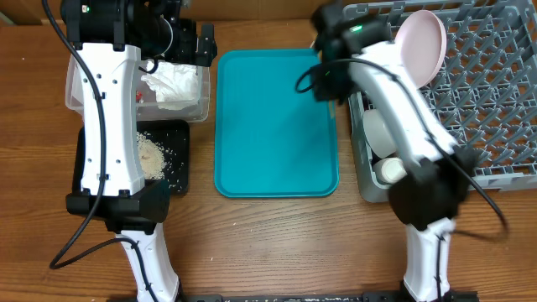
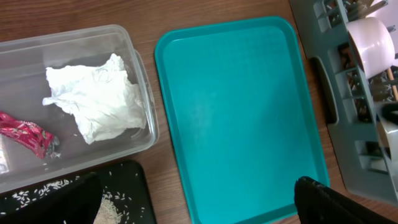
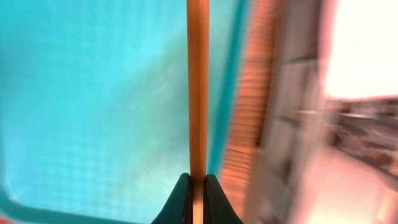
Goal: Sort waste into correct bins and load items into the dishwasher
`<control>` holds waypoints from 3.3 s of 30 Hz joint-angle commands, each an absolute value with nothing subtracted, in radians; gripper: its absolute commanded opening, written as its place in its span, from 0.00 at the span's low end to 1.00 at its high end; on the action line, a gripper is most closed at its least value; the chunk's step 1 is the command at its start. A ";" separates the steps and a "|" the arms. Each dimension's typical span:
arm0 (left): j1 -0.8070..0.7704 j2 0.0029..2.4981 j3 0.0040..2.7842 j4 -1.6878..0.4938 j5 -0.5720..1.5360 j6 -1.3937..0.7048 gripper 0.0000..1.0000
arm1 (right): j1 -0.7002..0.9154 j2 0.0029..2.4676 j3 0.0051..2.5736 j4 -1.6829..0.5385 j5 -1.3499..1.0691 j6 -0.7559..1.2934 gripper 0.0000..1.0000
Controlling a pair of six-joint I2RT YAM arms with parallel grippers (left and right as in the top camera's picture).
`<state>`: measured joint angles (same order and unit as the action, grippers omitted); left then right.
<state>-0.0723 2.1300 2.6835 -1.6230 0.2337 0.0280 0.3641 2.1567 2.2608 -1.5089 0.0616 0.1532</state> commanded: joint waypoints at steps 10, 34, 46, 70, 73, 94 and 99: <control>-0.082 2.112 2.697 -1.619 0.229 0.022 1.00 | 0.191 1.825 2.238 -1.694 0.161 0.164 0.04; -0.081 2.112 2.697 -1.619 0.229 0.022 1.00 | -0.075 1.745 1.532 -1.388 0.164 -0.303 0.25; -0.082 2.112 2.697 -1.619 0.229 0.022 1.00 | -0.073 1.745 1.626 -1.375 0.125 -0.234 0.67; -0.082 2.112 2.697 -1.619 0.229 0.022 1.00 | 0.001 1.333 2.225 -1.690 -0.266 -0.152 1.00; -0.081 2.112 2.697 -1.619 0.229 0.022 1.00 | 0.001 1.300 2.225 -1.694 -0.237 -0.152 1.00; -0.081 2.112 2.697 -1.619 0.229 0.022 1.00 | -0.007 0.941 1.542 -1.037 -0.191 -0.153 1.00; -0.082 2.112 2.697 -1.619 0.229 0.022 1.00 | -0.039 0.671 1.024 -0.663 -0.250 -0.147 1.00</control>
